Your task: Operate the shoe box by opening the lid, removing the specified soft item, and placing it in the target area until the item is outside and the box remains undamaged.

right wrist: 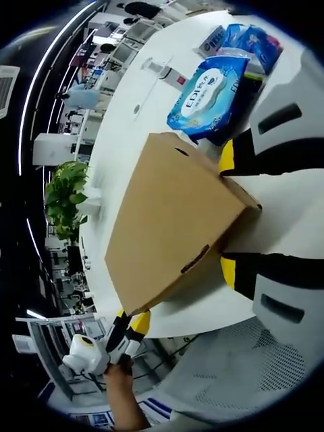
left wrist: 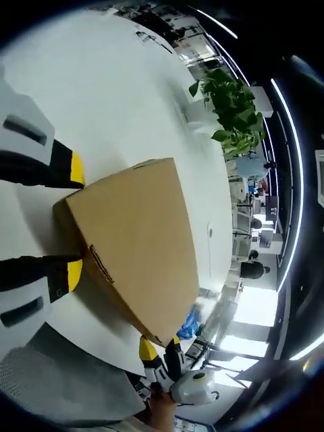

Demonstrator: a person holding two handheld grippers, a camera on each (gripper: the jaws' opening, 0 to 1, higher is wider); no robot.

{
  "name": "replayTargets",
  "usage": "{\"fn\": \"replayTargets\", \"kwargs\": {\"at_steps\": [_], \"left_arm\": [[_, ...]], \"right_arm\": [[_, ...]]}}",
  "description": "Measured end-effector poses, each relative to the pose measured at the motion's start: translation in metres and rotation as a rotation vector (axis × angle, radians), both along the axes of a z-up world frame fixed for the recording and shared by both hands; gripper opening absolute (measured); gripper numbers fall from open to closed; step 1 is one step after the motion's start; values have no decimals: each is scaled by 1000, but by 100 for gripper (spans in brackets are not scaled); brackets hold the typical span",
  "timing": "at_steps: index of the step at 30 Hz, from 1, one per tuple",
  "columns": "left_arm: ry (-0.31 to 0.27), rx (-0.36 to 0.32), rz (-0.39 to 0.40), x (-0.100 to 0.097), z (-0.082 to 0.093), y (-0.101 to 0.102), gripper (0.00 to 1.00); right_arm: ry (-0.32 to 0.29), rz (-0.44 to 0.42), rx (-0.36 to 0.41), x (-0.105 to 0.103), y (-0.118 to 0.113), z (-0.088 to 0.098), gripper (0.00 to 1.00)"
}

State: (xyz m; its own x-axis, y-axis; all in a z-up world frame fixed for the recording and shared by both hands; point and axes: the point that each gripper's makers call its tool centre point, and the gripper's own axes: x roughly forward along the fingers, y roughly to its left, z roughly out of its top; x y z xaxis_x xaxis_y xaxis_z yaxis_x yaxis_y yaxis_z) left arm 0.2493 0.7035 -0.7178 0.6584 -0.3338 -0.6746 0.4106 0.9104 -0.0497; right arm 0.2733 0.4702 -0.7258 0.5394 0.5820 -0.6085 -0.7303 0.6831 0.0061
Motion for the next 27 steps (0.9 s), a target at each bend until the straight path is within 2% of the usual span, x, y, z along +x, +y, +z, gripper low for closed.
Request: {"fn": "replayTargets", "kwargs": {"at_steps": [13, 27], "left_arm": [[12, -11, 13, 3, -3, 1, 40], [18, 2, -3, 25, -4, 6, 40]], "right_arm": [[-3, -6, -8, 2, 1, -2, 41], [-5, -23, -2, 21, 5, -2, 41]]}}
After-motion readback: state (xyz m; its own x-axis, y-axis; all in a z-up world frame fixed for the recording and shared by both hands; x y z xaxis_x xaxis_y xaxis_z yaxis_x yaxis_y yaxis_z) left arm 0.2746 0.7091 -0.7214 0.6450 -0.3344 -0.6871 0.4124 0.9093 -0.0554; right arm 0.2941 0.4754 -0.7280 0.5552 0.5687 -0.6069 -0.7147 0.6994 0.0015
